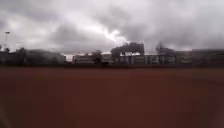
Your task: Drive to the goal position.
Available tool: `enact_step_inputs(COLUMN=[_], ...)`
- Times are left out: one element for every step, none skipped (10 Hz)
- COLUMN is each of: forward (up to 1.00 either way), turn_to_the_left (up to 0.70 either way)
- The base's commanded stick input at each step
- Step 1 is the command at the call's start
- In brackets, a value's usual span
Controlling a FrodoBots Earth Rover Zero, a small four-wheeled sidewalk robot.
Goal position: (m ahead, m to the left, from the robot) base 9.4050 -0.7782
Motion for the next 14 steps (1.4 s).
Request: enact_step_inputs(forward=[0.7,0.7,0.7,0.7,0.7,0.7,0.7,0.7,0.7,0.7,0.7,0.7,0.7,0.7], turn_to_the_left=[0.0,0.0,0.0,0.0,0.0,0.0,0.0,0.0,0.0,0.0,0.0,0.0,0.0,0.0])
